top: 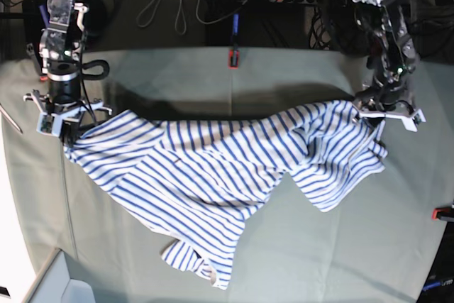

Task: Layout the t-shirt on the table in an organized manner, then fold the t-shirt properly
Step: 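Pull the grippers apart, stretching the shirt between them, then release and regrasp the shirt edge with the left gripper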

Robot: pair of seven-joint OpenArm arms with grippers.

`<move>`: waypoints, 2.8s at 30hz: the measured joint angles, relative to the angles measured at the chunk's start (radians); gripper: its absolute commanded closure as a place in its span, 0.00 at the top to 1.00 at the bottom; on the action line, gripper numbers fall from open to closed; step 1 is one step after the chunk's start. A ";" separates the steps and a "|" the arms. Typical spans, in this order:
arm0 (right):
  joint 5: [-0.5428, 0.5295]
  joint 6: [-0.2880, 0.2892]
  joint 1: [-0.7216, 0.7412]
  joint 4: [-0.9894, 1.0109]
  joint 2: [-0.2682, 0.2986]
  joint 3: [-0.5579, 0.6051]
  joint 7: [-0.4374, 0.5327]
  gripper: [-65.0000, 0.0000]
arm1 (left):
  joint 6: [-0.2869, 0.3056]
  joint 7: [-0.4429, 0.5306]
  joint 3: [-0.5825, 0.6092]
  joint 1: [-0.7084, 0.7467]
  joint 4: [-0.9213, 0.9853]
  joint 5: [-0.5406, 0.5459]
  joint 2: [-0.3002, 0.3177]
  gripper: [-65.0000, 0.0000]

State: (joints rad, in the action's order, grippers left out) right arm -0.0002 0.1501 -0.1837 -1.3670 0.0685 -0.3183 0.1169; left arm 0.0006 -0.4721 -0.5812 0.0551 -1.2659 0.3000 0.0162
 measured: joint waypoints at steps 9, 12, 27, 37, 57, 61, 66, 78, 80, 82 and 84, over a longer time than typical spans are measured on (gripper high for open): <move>0.000 0.000 0.000 0.001 0.000 0.000 -0.001 0.00 | -0.002 -0.012 0.001 -0.050 0.032 0.002 -0.001 0.00; 0.000 0.000 0.006 0.011 0.003 0.000 0.000 0.00 | -0.003 -0.014 0.001 -0.046 -0.089 0.000 -0.005 0.00; 0.001 0.002 0.036 0.036 0.034 -0.001 -0.003 0.00 | -0.005 -0.018 0.229 -0.249 -0.429 -0.005 0.009 0.00; 0.003 0.003 0.080 0.036 0.068 0.001 -0.002 0.00 | 0.000 -0.022 0.136 -0.164 -0.542 0.006 0.045 0.00; 0.003 0.004 0.162 0.037 0.078 0.034 -0.087 0.00 | 0.002 -0.006 -0.008 0.061 -0.379 0.003 0.012 0.01; 0.003 0.003 0.164 0.037 0.080 0.033 -0.089 0.00 | 0.001 -0.015 0.007 0.064 -0.291 0.004 -0.007 0.08; 0.003 0.003 0.165 0.037 0.080 0.033 -0.089 0.00 | 0.000 -0.018 0.010 0.002 -0.187 0.085 0.000 0.27; 0.003 0.003 0.161 0.038 0.080 0.032 -0.090 0.00 | -0.013 -0.030 0.000 -0.128 -0.202 0.113 0.042 0.23; 0.003 0.003 0.159 0.037 0.080 0.032 -0.090 0.00 | -0.010 -0.030 -0.003 -0.090 -0.307 0.115 0.044 0.23; 0.003 0.003 0.157 0.038 0.079 0.032 -0.091 0.00 | -0.004 -0.061 -0.007 -0.033 -0.397 0.118 0.045 0.23; 0.003 0.003 0.155 0.038 0.077 0.031 -0.092 0.00 | -0.003 -0.102 -0.005 0.045 -0.439 0.115 0.042 0.24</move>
State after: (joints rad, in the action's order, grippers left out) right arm 0.0029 0.1532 -0.0288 -1.3293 0.1455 -0.2871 0.0254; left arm -0.0029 -0.5739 -0.5865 0.1001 -1.7054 0.4149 0.0586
